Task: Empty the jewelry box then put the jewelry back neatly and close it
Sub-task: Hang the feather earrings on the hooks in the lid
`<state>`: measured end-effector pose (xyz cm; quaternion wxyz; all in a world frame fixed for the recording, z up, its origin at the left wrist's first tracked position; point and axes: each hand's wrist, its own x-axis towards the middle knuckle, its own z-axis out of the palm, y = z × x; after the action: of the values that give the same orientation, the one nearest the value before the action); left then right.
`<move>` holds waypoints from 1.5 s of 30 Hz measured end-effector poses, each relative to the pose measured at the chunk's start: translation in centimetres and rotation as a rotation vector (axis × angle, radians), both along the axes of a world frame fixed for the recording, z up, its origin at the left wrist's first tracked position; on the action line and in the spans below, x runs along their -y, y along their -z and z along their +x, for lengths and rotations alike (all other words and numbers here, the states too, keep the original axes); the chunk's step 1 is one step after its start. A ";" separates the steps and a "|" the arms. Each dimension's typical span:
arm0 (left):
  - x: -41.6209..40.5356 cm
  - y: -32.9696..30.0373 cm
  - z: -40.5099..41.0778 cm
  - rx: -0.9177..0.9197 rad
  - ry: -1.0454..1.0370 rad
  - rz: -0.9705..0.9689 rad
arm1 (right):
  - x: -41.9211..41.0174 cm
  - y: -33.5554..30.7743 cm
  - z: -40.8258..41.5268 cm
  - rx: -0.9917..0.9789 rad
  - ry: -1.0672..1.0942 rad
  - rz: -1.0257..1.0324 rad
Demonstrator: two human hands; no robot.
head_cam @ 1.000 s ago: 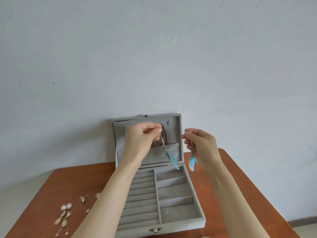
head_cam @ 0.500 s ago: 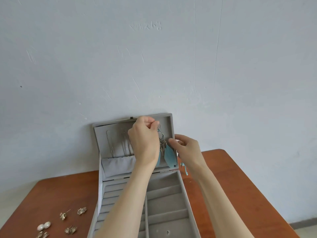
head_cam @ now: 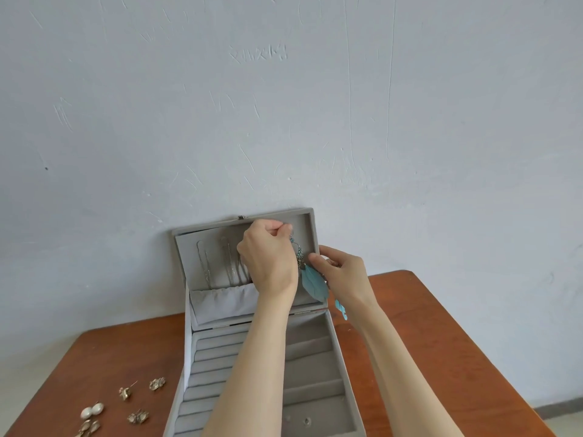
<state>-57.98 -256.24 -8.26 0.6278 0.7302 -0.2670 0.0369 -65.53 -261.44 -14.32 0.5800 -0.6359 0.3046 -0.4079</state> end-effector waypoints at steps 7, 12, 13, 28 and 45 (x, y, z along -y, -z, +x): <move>0.4 1.4 -0.5 0.143 -0.029 -0.002 | 0.2 0.2 0.0 0.014 0.028 0.006; 0.6 2.4 -1.5 0.176 -0.050 -0.058 | 0.2 0.2 -0.4 0.002 0.003 -0.030; 0.6 2.6 -1.5 0.177 -0.058 -0.055 | 0.2 0.2 -0.4 0.002 0.001 -0.016; -2.7 4.2 -0.1 0.377 -0.025 0.420 | -0.3 0.1 -0.5 -0.144 0.055 -0.010; -5.4 2.7 2.7 0.242 0.283 0.484 | -2.4 -1.4 -0.4 -0.471 0.146 -0.582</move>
<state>-55.28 -250.88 -10.96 0.3981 0.8043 -0.4402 -0.0288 -65.89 -259.09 -12.88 0.2590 -0.8270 0.3454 -0.3602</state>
